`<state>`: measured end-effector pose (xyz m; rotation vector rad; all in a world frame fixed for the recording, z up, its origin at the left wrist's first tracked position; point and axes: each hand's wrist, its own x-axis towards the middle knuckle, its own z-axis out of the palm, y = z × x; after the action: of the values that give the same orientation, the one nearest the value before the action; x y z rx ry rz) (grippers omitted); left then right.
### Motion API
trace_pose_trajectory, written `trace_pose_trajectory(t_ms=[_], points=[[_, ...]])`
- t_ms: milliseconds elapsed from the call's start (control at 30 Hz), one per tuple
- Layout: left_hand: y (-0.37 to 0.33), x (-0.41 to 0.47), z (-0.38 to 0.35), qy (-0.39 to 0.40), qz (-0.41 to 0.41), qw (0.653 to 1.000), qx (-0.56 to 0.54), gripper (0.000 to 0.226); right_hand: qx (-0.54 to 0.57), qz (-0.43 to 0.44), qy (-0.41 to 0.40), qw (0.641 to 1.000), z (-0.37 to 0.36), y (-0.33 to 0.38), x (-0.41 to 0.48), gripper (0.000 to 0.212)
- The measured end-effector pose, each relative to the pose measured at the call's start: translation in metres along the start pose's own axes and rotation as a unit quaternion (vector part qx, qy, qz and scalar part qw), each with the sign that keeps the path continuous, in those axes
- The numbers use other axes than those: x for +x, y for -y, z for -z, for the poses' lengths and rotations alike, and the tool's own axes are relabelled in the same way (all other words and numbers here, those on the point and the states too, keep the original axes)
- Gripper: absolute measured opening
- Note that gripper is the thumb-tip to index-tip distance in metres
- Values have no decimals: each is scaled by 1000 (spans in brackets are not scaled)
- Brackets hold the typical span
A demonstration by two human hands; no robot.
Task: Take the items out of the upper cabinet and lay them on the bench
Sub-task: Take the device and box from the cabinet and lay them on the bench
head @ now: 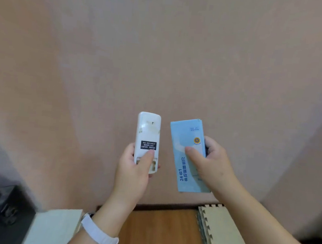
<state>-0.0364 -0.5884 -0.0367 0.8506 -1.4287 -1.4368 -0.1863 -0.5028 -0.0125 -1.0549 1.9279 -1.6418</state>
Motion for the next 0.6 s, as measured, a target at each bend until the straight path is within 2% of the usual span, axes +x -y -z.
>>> trace_pose_trajectory(t_ms=[300, 600], points=[[0, -118, -206, 172, 13, 985, 6, 10, -16, -65, -167, 984, 230, -52, -101, 15], [-2, -219, -359, 340, 14, 940, 3, 11, -8, -96, -320, 943, 392, -81, -214, 7]])
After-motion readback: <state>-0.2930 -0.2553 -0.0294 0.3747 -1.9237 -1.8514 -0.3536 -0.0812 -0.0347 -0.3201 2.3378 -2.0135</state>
